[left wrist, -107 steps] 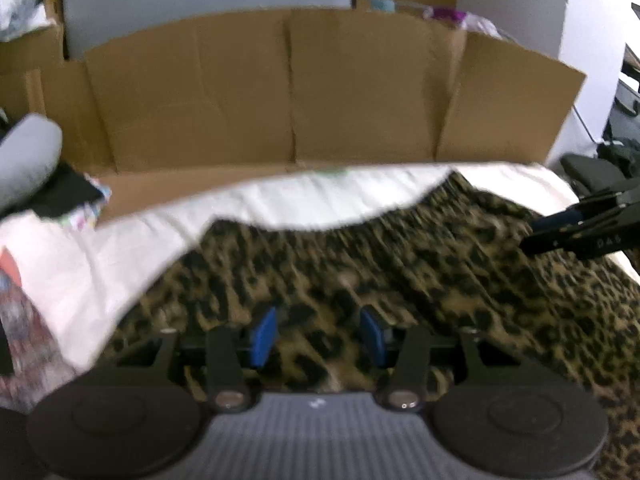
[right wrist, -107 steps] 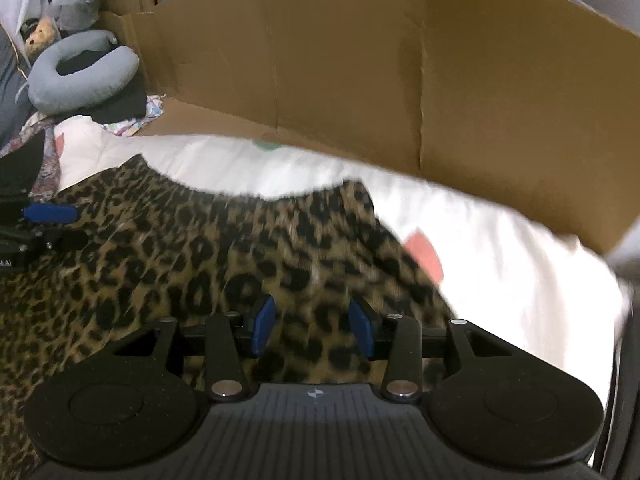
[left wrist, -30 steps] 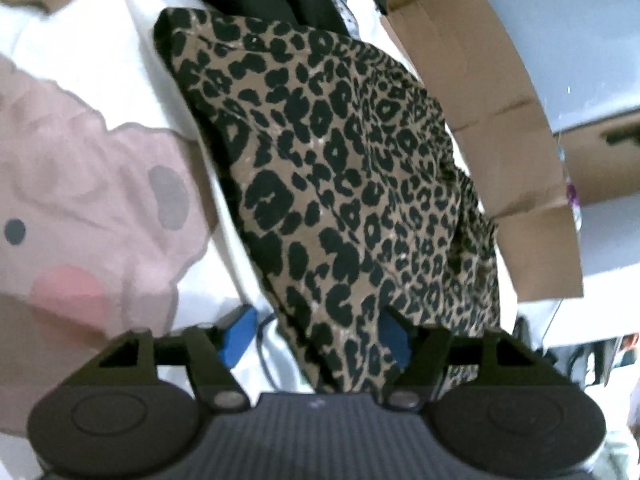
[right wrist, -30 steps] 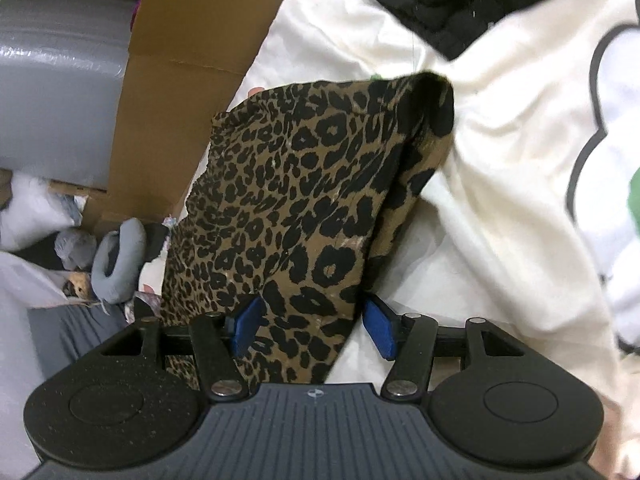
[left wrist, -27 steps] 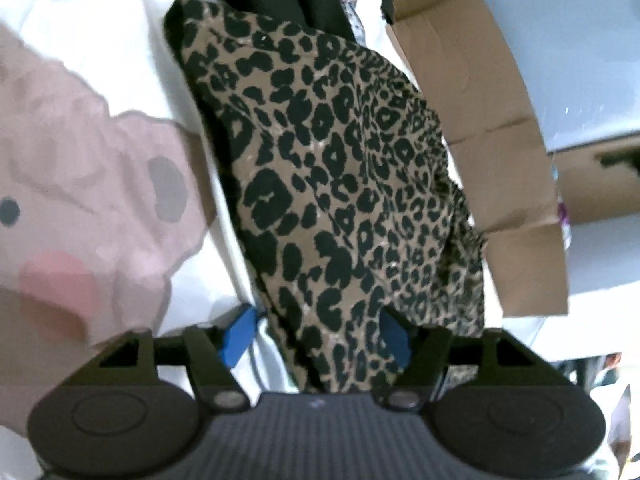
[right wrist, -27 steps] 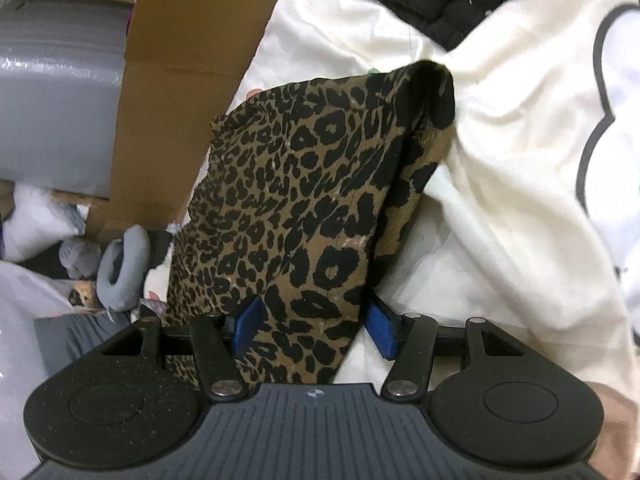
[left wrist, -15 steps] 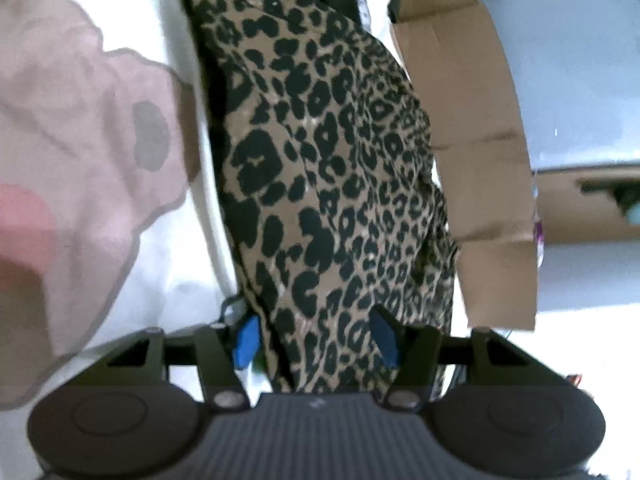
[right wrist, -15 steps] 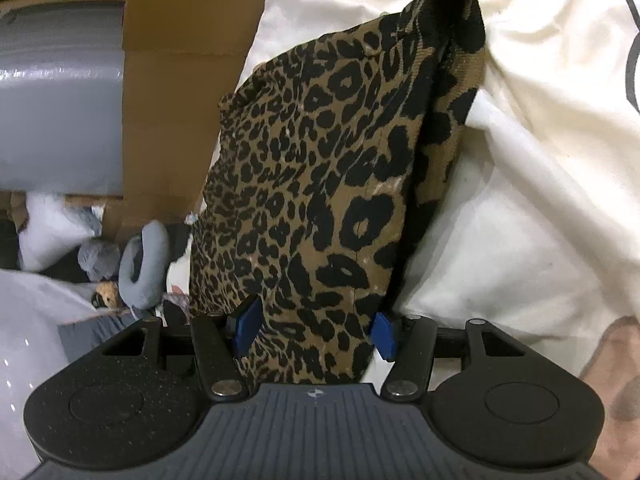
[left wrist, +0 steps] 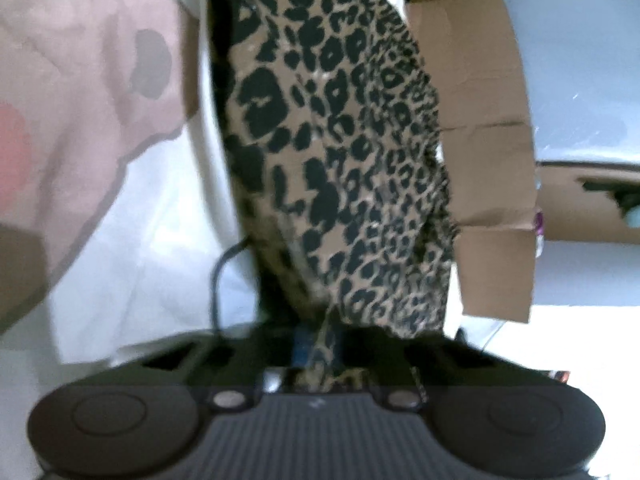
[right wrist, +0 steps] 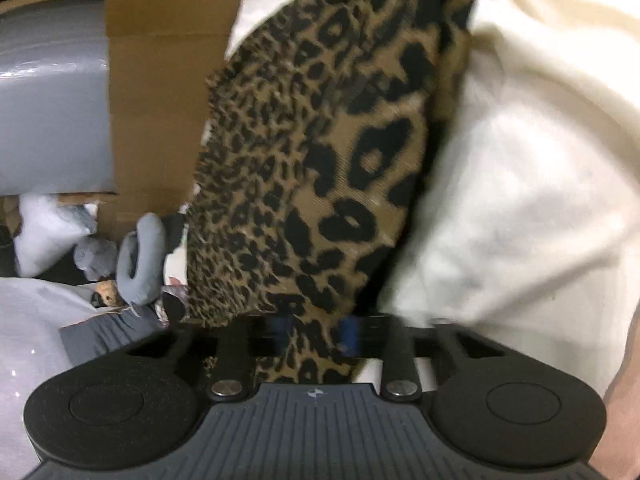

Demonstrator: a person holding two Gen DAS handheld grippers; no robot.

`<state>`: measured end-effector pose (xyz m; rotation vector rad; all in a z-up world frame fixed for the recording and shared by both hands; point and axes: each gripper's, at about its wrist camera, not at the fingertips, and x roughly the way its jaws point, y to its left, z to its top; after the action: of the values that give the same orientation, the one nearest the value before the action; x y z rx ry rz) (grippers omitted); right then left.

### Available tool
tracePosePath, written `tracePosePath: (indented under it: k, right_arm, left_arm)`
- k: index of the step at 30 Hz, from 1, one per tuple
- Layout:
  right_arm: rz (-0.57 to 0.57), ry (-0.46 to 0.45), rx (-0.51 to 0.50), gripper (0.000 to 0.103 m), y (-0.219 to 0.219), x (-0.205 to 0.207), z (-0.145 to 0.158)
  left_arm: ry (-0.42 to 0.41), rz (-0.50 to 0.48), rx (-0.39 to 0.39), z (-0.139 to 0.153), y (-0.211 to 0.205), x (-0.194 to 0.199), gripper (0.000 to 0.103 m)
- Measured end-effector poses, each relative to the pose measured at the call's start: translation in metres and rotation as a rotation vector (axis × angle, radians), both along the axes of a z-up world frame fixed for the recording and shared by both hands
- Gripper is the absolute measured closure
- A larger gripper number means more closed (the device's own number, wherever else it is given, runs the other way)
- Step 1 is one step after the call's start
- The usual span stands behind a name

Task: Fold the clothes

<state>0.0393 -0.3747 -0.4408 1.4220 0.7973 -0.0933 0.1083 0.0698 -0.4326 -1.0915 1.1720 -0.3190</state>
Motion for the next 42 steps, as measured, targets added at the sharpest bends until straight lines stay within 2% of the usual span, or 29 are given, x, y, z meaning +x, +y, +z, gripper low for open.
tracePosePath:
  k: [1, 9, 15, 16, 17, 19, 21, 24, 28, 30, 42]
  right_arm:
    - [0.002, 0.01, -0.008, 0.103, 0.0, -0.001, 0.0]
    - [0.011, 0.008, -0.031, 0.103, -0.002, -0.018, 0.014]
    - [0.04, 0.052, -0.047, 0.101, -0.005, -0.014, 0.015]
    - [0.04, 0.053, -0.049, 0.093, -0.006, -0.014, 0.015]
    - [0.036, 0.049, -0.05, 0.076, -0.008, -0.015, 0.015]
    - [0.022, 0.038, -0.039, 0.064, -0.01, -0.019, 0.015]
    - [0.002, 0.036, -0.031, 0.058, -0.014, -0.026, 0.016]
    - [-0.04, 0.032, -0.031, 0.057, -0.023, -0.036, 0.016]
    - [-0.123, -0.008, -0.045, 0.046, -0.04, -0.048, 0.016]
    - [-0.143, -0.022, -0.042, 0.046, -0.044, -0.048, 0.013]
    - [-0.121, -0.04, -0.094, 0.045, -0.047, -0.017, 0.011]
  left_arm:
    - [-0.003, -0.001, 0.005, 0.002, 0.001, -0.002, 0.101]
    - [-0.026, -0.003, 0.03, 0.016, 0.01, -0.012, 0.101]
    - [-0.022, -0.009, 0.048, 0.015, 0.007, -0.006, 0.101]
    - [-0.018, -0.01, 0.048, 0.015, 0.007, -0.005, 0.101]
    - [-0.014, -0.011, 0.048, 0.014, 0.007, -0.005, 0.101]
    - [-0.005, -0.014, 0.047, 0.012, 0.007, -0.003, 0.101]
    - [-0.003, -0.016, 0.05, 0.012, 0.007, -0.003, 0.101]
    - [0.001, -0.016, 0.054, 0.011, 0.007, -0.003, 0.101]
    - [0.009, -0.011, 0.052, 0.008, 0.006, -0.005, 0.101]
    - [0.013, -0.007, 0.048, 0.006, 0.006, -0.006, 0.101]
    - [0.025, -0.023, 0.058, 0.0, -0.001, 0.005, 0.101]
